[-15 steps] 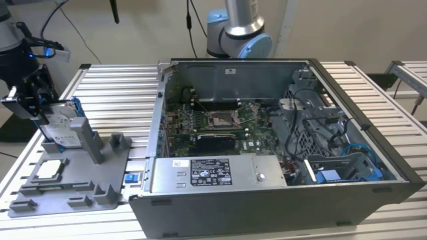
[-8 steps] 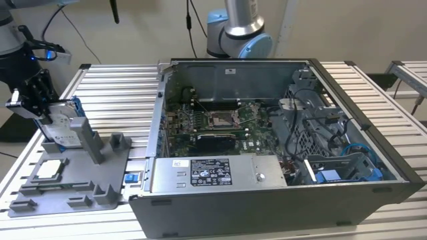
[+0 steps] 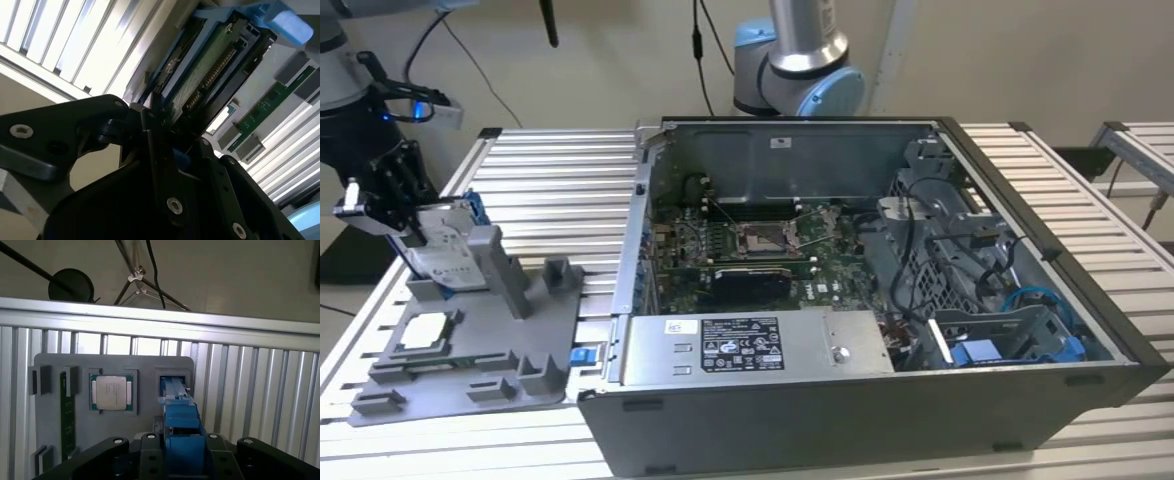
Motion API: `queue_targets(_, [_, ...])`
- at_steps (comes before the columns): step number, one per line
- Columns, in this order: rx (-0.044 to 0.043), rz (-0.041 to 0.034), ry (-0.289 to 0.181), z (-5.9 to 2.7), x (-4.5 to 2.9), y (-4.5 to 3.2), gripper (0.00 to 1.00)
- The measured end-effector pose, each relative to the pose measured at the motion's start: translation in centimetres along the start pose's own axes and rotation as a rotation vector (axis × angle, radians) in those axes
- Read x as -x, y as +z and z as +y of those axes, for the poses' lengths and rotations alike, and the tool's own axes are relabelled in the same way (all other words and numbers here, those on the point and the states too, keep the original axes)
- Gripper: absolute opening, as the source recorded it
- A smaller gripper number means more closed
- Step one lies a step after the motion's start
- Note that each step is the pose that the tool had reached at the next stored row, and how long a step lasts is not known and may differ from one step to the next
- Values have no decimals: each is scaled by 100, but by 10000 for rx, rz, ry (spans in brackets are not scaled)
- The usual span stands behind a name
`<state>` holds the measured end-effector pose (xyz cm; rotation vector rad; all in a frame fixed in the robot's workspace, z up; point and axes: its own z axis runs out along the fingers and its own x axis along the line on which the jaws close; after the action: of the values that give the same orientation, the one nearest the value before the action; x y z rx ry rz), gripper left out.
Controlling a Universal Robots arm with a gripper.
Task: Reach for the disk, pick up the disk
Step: 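Pick up the disk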
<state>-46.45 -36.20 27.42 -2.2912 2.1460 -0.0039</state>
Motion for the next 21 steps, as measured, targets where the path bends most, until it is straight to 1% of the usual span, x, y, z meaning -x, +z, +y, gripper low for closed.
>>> queue_targets(3, [0, -3, 0, 0, -1, 1, 0])
queue_targets(6, [-3, -31, 0, 0, -7, 0, 0])
queue_targets(9, [-2, -16, 1, 0, -7, 1, 0])
queue_targets(13, [-2, -28, 0, 0, -7, 0, 0])
queue_targets(15, [-3, -45, 0, 0, -7, 0, 0])
queue_targets(21, [-2, -34, -1, 0, -8, 0, 0])
